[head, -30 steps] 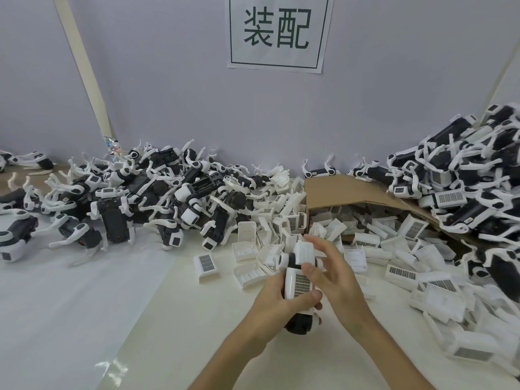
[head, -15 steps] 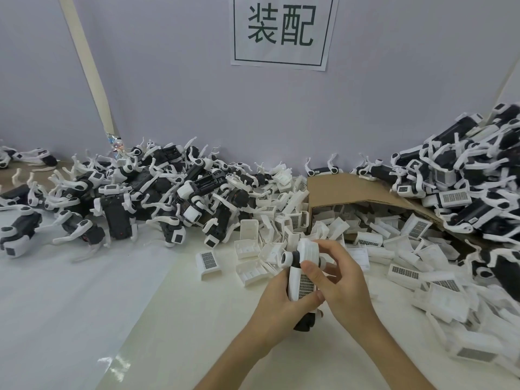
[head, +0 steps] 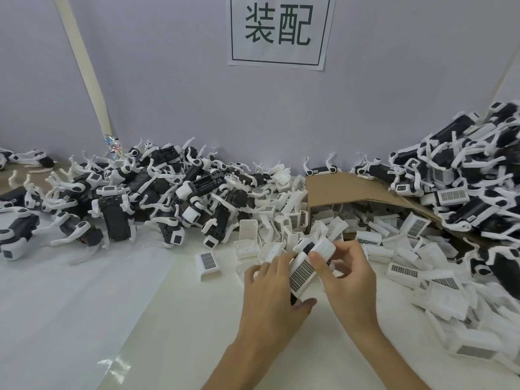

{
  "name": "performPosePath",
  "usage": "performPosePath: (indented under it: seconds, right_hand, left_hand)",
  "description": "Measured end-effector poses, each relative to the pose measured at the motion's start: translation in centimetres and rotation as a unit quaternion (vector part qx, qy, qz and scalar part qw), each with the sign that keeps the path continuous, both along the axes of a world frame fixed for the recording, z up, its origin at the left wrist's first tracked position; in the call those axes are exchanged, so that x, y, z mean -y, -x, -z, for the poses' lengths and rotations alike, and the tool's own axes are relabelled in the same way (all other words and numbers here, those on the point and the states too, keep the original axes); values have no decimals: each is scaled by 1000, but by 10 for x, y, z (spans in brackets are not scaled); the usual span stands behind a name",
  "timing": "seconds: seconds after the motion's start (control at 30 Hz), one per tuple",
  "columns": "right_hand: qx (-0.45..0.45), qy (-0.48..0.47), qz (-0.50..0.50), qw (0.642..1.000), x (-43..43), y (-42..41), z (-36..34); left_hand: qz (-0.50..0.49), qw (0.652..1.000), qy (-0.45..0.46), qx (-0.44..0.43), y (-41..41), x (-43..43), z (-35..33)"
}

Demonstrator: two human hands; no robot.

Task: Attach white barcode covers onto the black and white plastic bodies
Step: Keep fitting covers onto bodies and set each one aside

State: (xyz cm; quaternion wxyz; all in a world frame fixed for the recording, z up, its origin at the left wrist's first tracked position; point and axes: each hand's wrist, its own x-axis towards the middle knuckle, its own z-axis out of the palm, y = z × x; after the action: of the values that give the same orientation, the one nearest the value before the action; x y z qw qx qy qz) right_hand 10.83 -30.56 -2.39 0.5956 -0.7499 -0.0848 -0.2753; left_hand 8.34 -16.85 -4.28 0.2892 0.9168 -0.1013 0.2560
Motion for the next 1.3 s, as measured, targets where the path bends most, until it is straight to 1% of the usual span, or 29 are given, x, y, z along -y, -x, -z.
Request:
performPosePath:
  seconds: [0.07,0.13,0.2,0.27,0.3,0.37,0.43,0.47,0.63,0.77,0.9,1.0,1.17,1.3]
  right_hand:
    - [-18,-5,-19,1000,1,0,-1]
    - [-54,-4,-83,995,3,0,-4]
    - [-93,6,-161,983,5,-1,-7]
    - [-116,7,-200,973,7,-2,-8]
    - [-123,6,-208,970,7,-3,-9]
    - [-147,1,-228,963,8,-3,-8]
    - [-172,-9,-257,951,6,-2,-8]
    - [-171,-9,-260,950,5,-2,-7]
    - [-109,-2,-238,965,0,-2,-2]
    - [-52,61,-219,973,-3,2,4]
    - [0,158,-173,972,-5,4,10]
    - [10,193,-165,967,-7,3,12]
    - [20,177,-177,968,-4,-1,13]
    - [31,162,-185,969,-7,0,14]
  left_hand:
    - [-1,999,22,41,-1,-2,1]
    - [4,996,62,63,0,-4,-2]
    - [34,988,149,31,2,-6,-6]
    - [67,965,254,-7,2,-8,-8]
    - [75,955,285,-22,1,-10,-8]
    - [87,945,311,-58,0,-11,-8]
    - [92,947,299,-74,-1,-10,-5]
    - [91,953,279,-74,0,-9,-4]
    - [88,973,202,-72,-2,-7,-1]
    - [124,962,216,-110,-4,-11,-2]
    - [152,967,165,-117,-9,-23,-5]
    - [121,981,109,-103,-13,-27,-2]
    - [92,992,57,-64,-14,-23,2]
    - [73,995,47,-52,-15,-25,2]
